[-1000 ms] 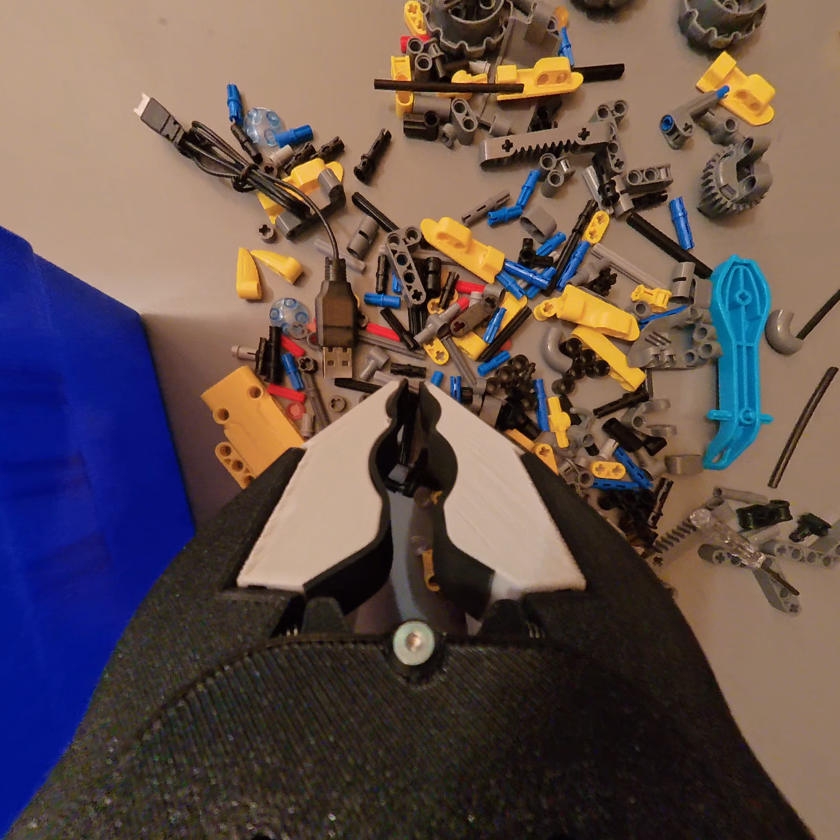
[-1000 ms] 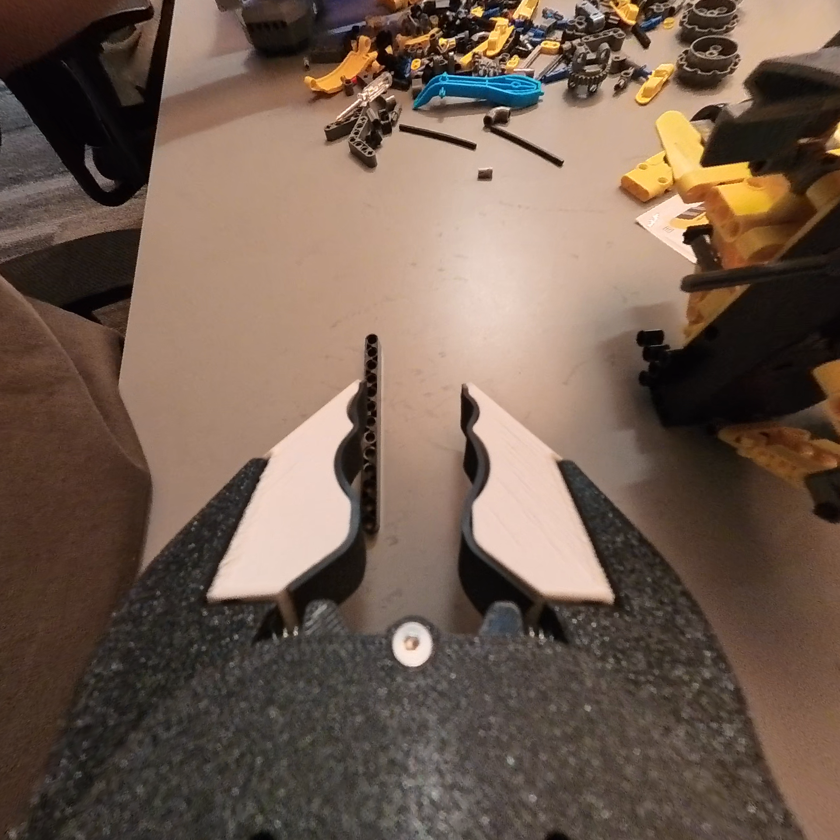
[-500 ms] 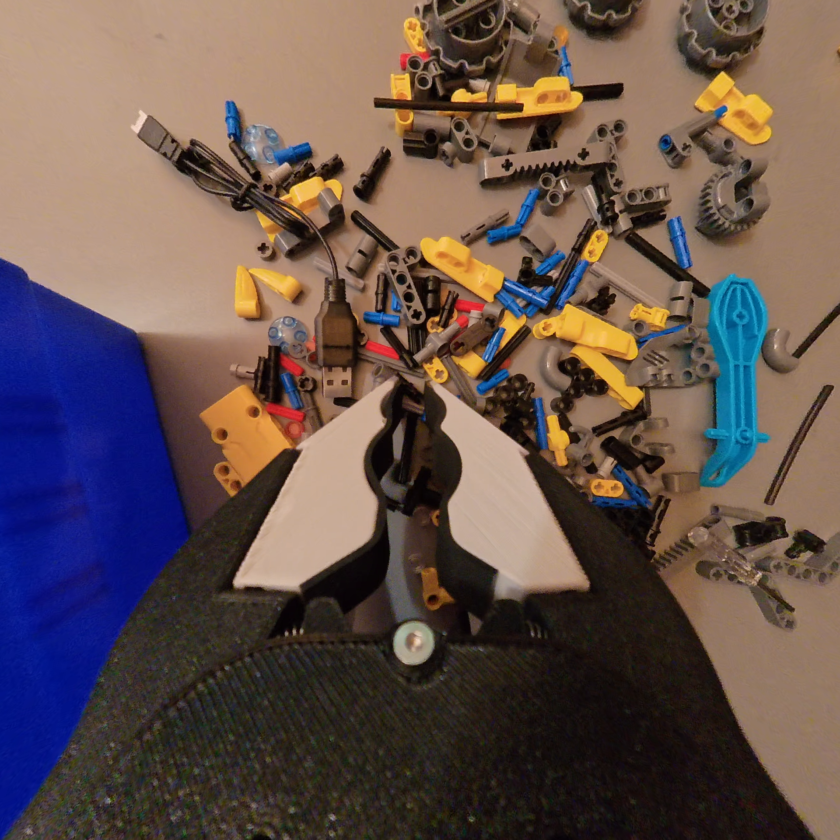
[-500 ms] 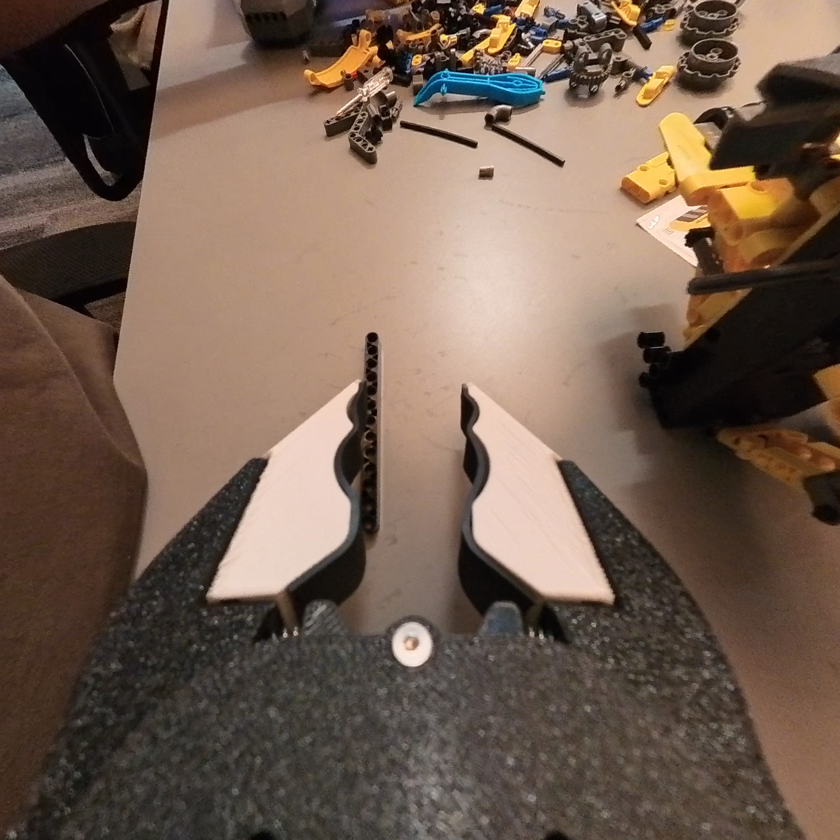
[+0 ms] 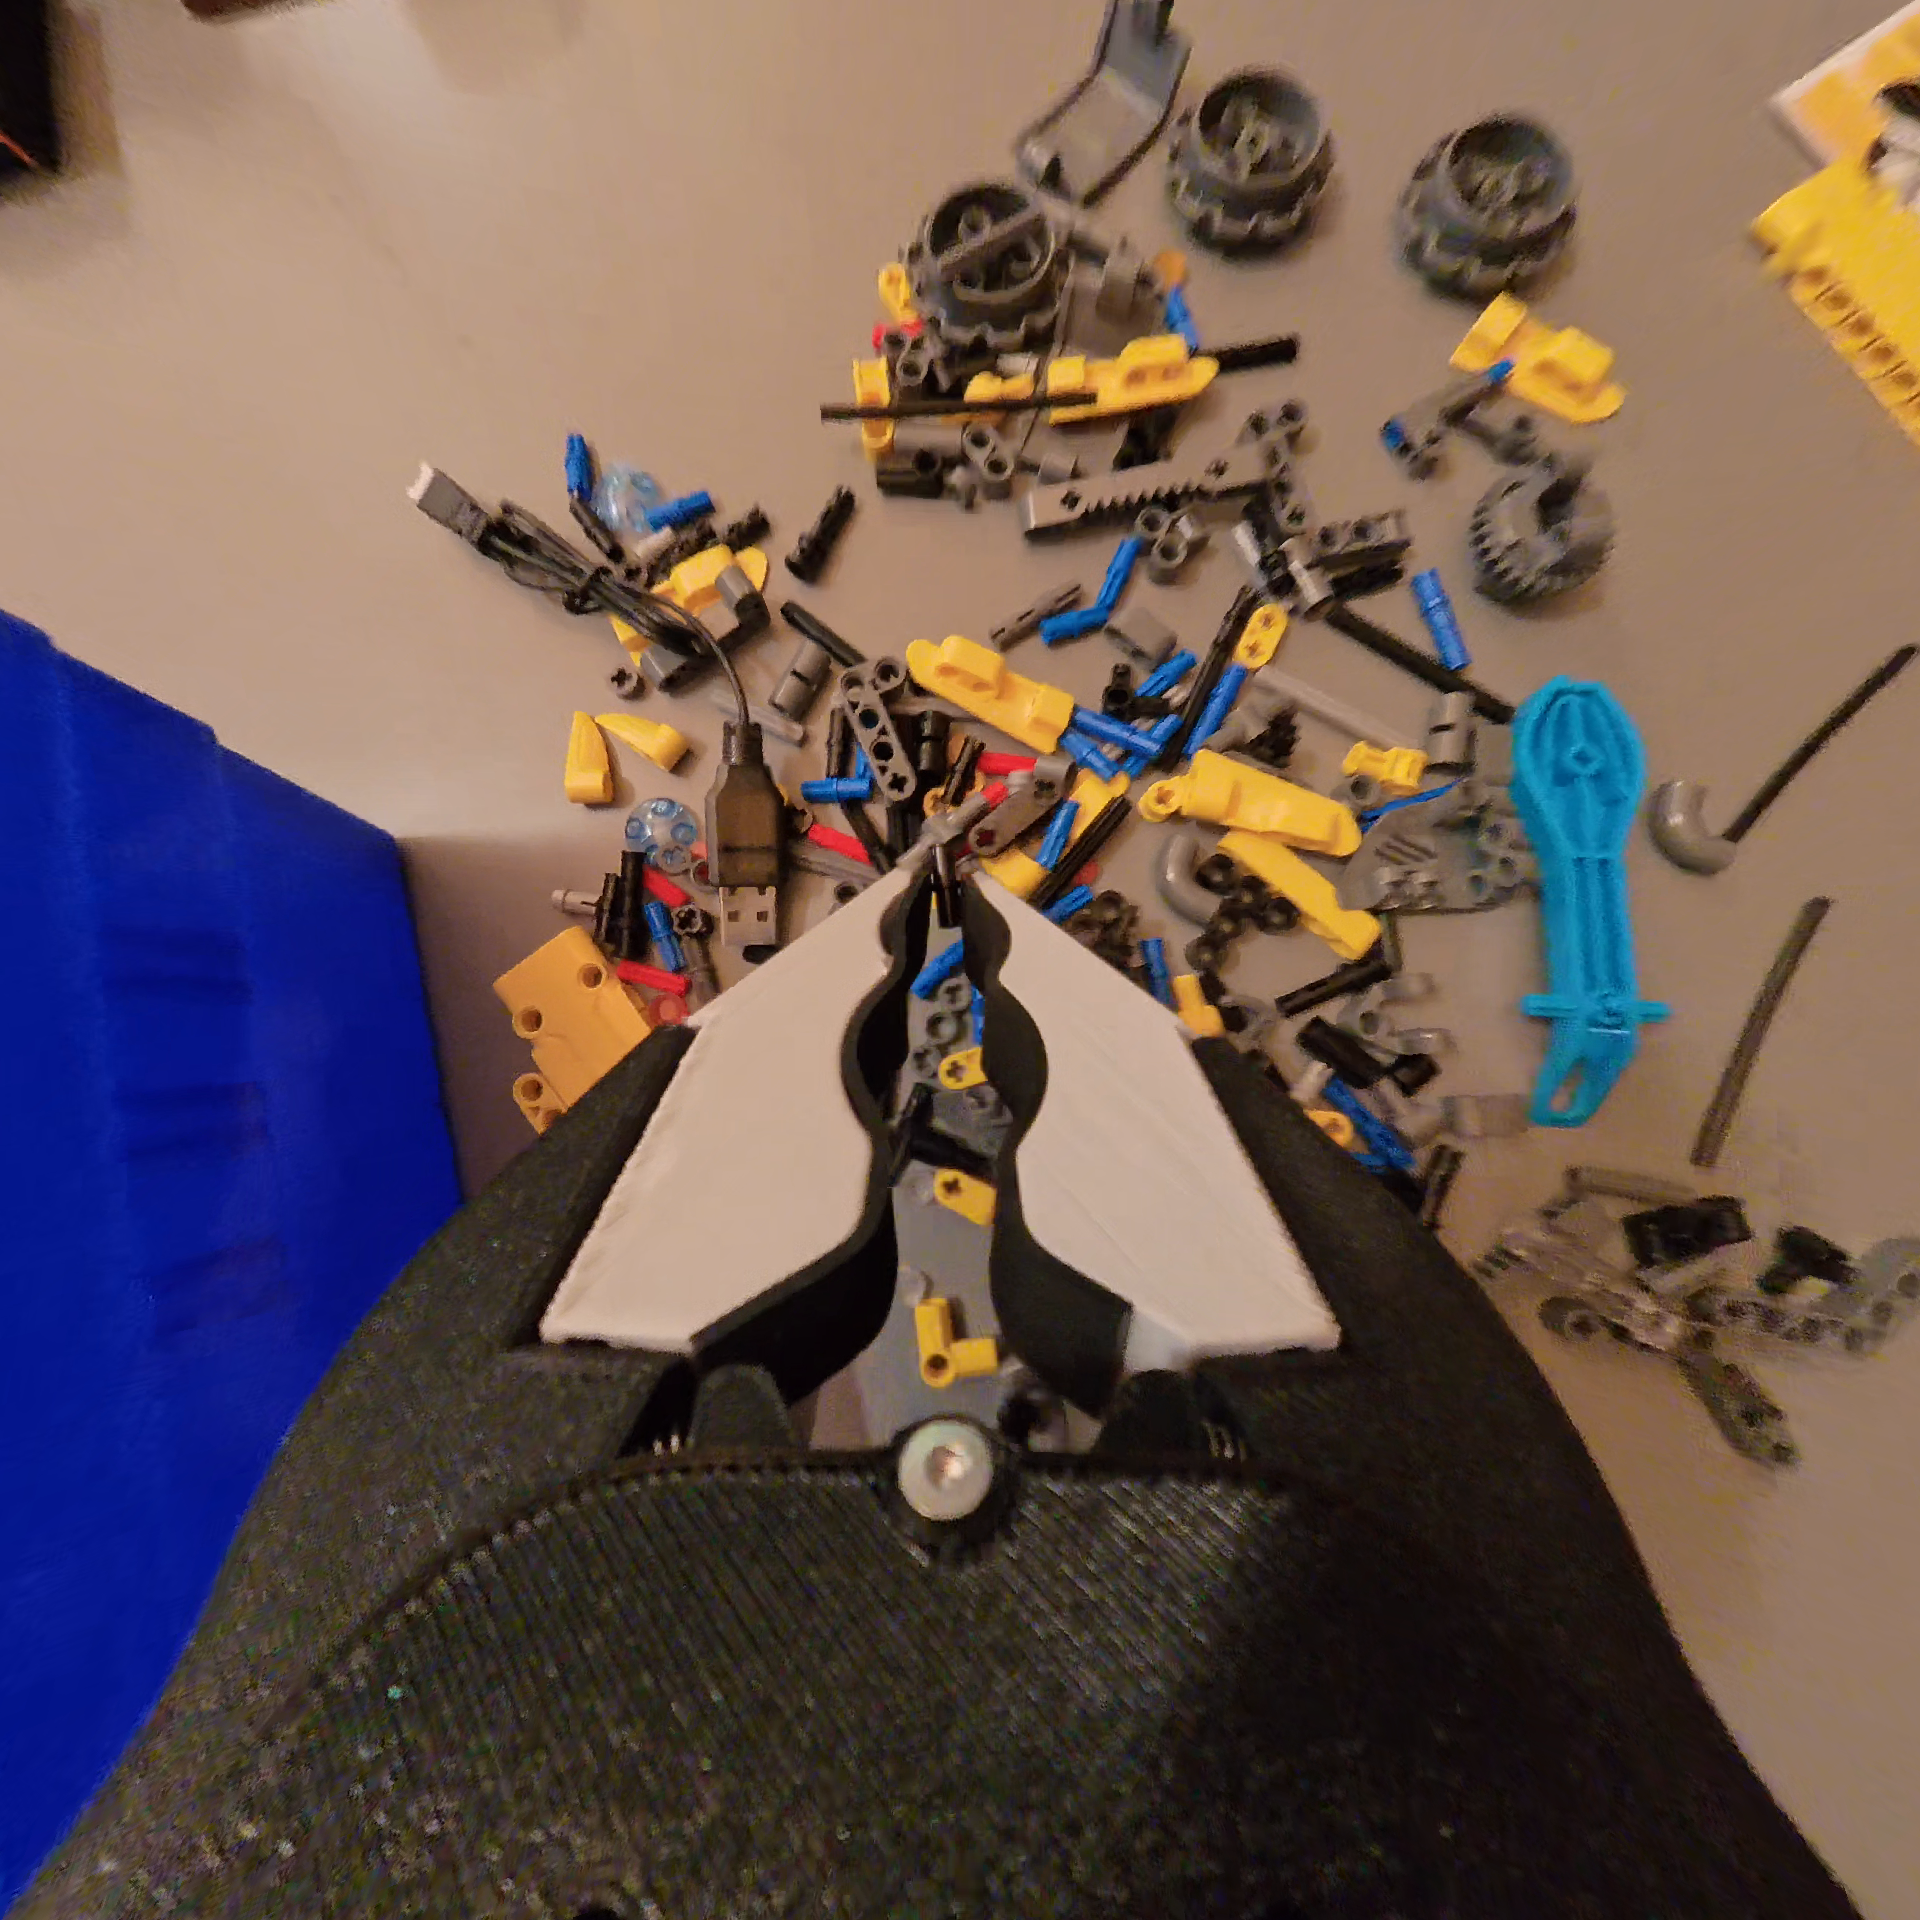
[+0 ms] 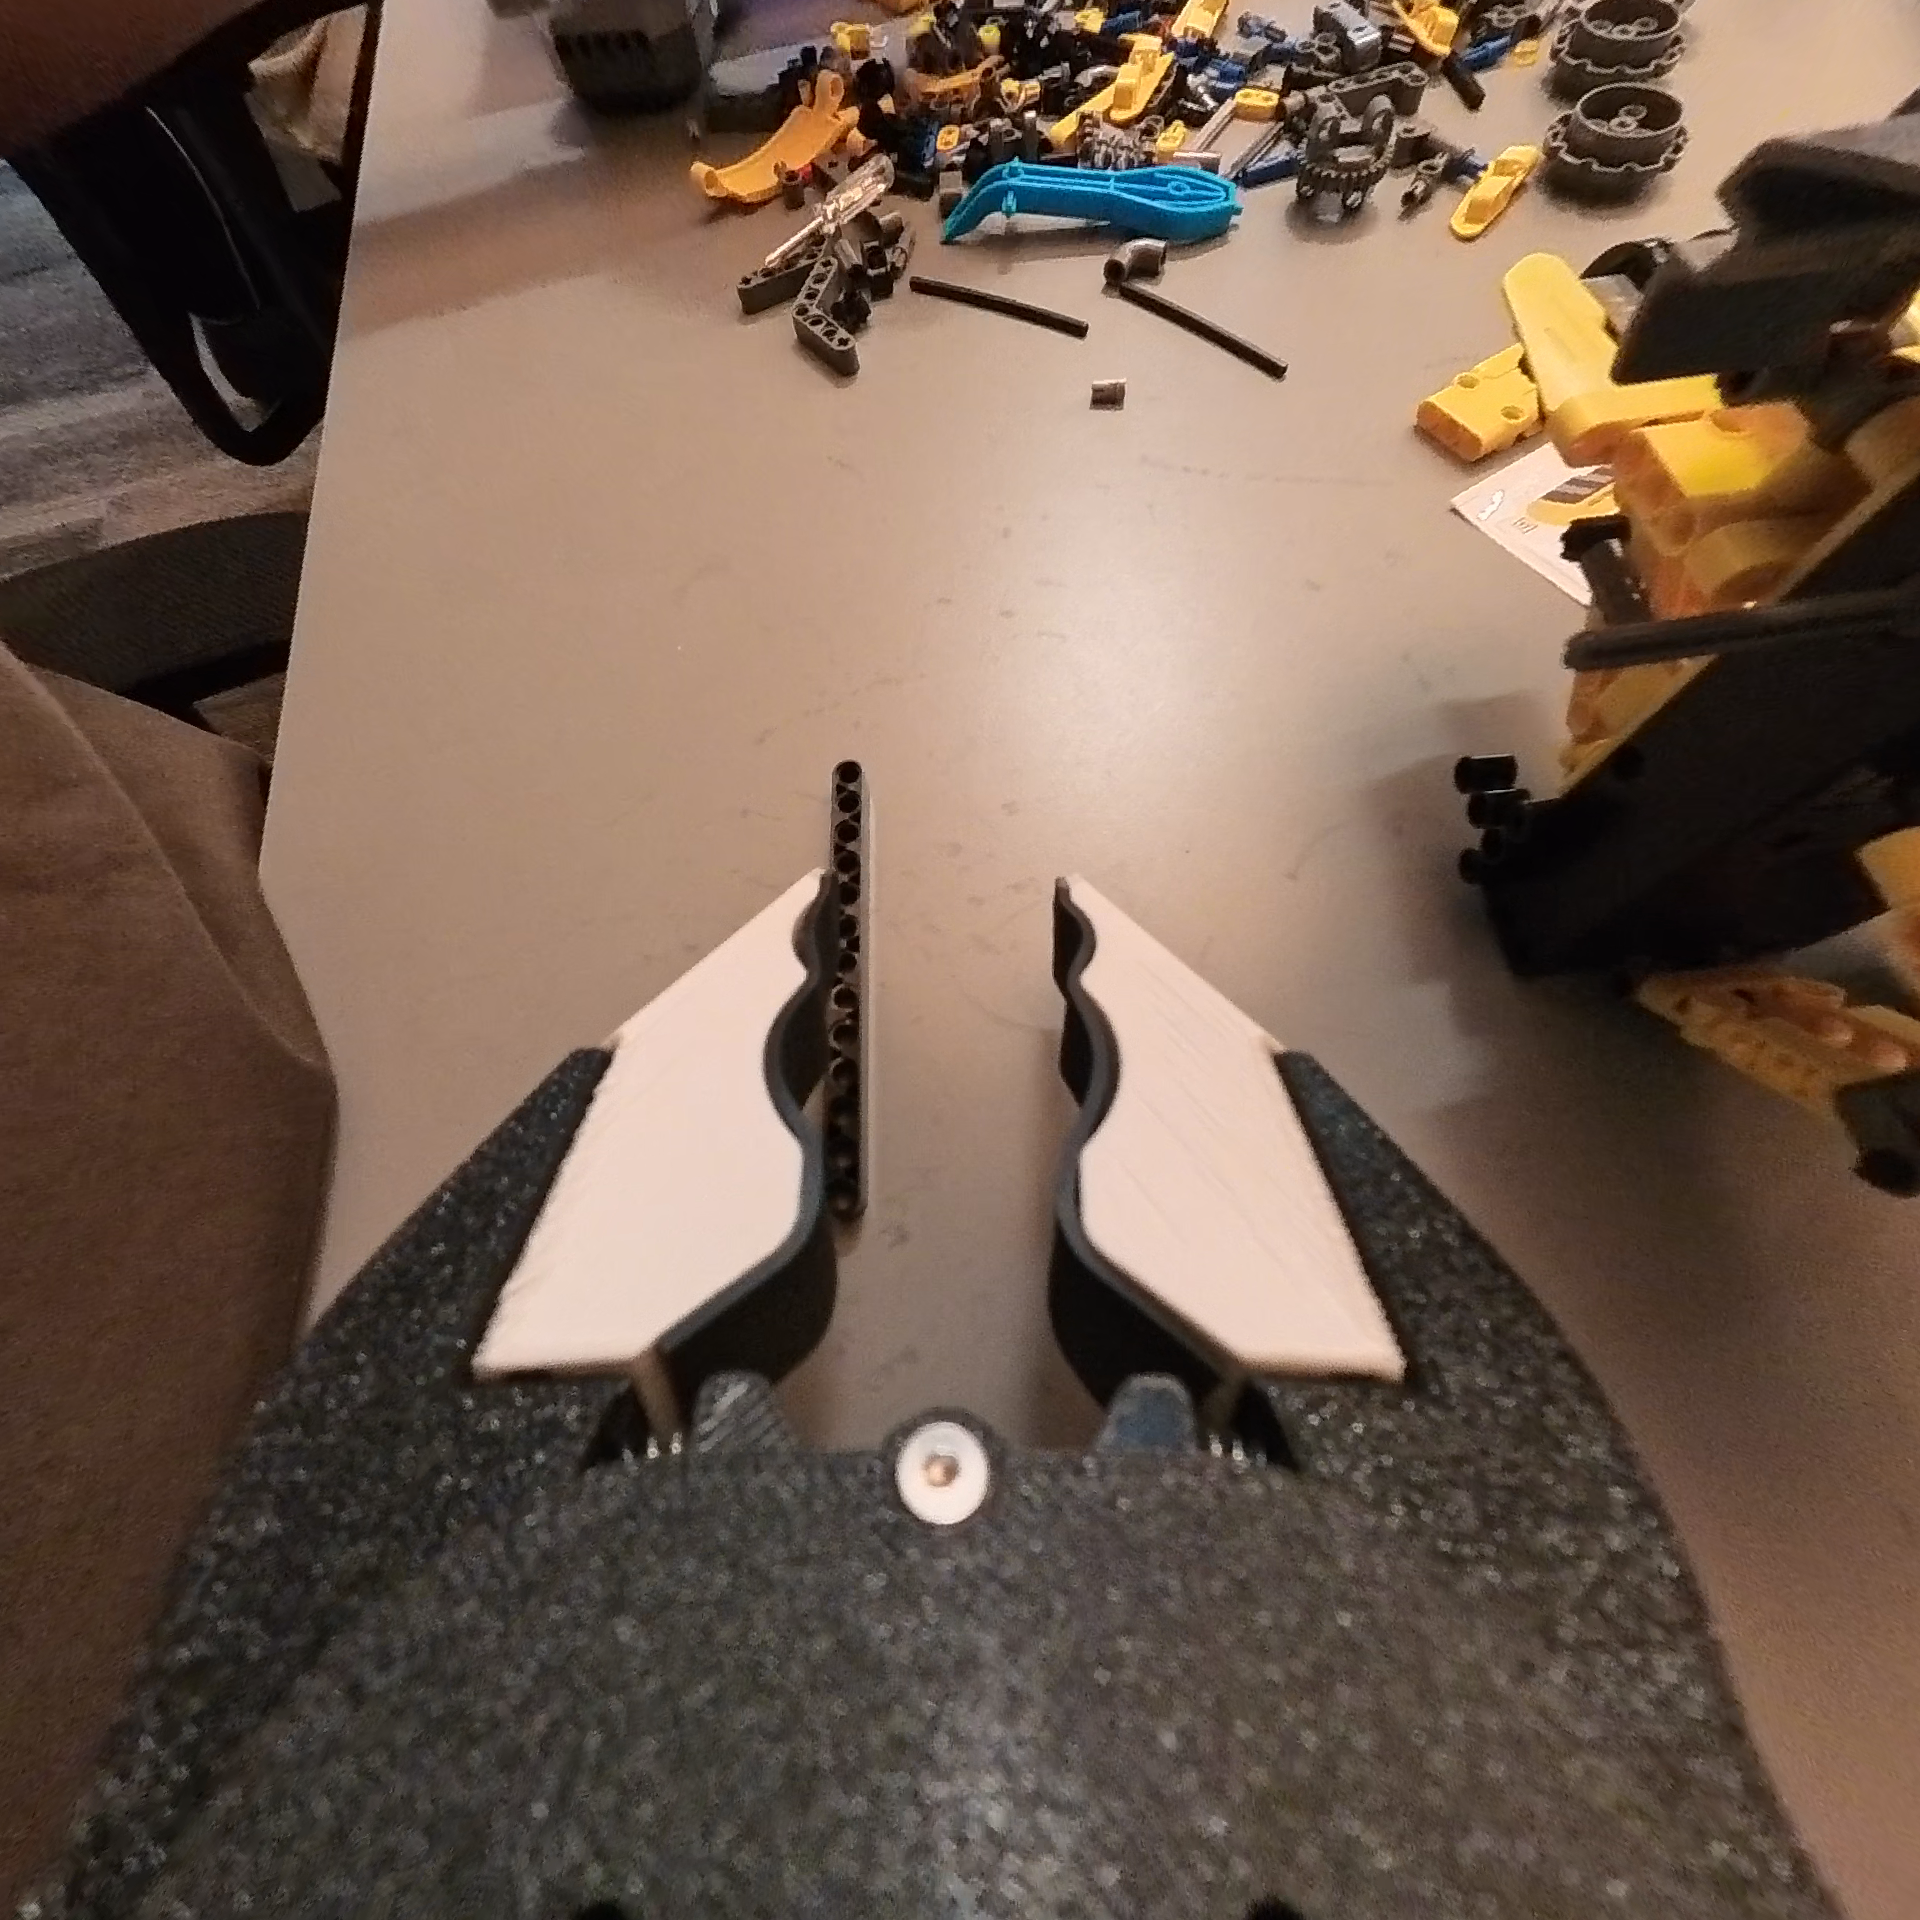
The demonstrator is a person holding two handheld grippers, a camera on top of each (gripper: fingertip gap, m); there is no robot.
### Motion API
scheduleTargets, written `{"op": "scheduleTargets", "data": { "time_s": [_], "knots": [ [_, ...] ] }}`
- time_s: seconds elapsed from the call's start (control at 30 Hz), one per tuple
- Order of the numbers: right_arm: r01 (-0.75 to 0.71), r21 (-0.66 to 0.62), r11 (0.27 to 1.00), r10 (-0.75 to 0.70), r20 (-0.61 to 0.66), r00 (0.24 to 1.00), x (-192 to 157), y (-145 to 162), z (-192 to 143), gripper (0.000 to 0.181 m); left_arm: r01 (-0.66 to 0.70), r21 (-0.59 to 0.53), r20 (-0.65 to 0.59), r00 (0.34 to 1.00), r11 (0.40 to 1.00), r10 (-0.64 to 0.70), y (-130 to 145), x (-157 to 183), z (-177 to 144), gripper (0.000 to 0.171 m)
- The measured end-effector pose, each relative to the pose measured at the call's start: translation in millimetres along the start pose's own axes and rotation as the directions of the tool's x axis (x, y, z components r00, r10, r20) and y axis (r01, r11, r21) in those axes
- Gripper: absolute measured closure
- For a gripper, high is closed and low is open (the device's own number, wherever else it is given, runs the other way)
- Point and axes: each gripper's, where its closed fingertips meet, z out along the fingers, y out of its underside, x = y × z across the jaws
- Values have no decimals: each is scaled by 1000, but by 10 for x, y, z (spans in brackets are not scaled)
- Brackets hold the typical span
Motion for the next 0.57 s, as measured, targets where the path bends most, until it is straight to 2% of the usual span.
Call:
{"op": "scheduleTargets", "data": {
  "time_s": [0.1,0.17,0.23,0.3,0.37,0.43,0.47,0.5,0.57],
  "knots": [
    [-4,1,1000,4,-2,1000,10,-3,0,141,-2,72,-23,1000,997,4,-107,202,-186,168],
    [5,16,1000,-5,-18,1000,31,-27,-10,142,18,142,-93,996,990,-5,-201,510,-329,168],
    [58,120,991,-48,-81,996,81,-187,-92,146,80,222,-251,968,972,-22,-313,1031,-495,169],
    [120,273,955,-91,-115,989,50,-426,-250,148,168,296,-428,903,940,-27,-418,1660,-675,169],
    [170,360,917,-113,-176,978,54,-586,-392,146,261,364,-562,827,894,-13,-501,2267,-835,169],
    [278,380,882,-182,-270,945,25,-677,-477,145,395,367,-715,699,842,-17,-539,2843,-973,169],
    [345,373,861,-230,-319,919,-12,-705,-497,145,483,335,-792,609,809,-36,-562,3067,-1040,169],
    [408,361,839,-273,-369,888,-53,-730,-510,146,573,272,-866,496,773,-64,-590,3241,-1103,169],
    [516,333,789,-340,-463,819,-129,-778,-536,148,744,95,-966,231,662,-121,-689,3369,-1213,170]
  ]
}}
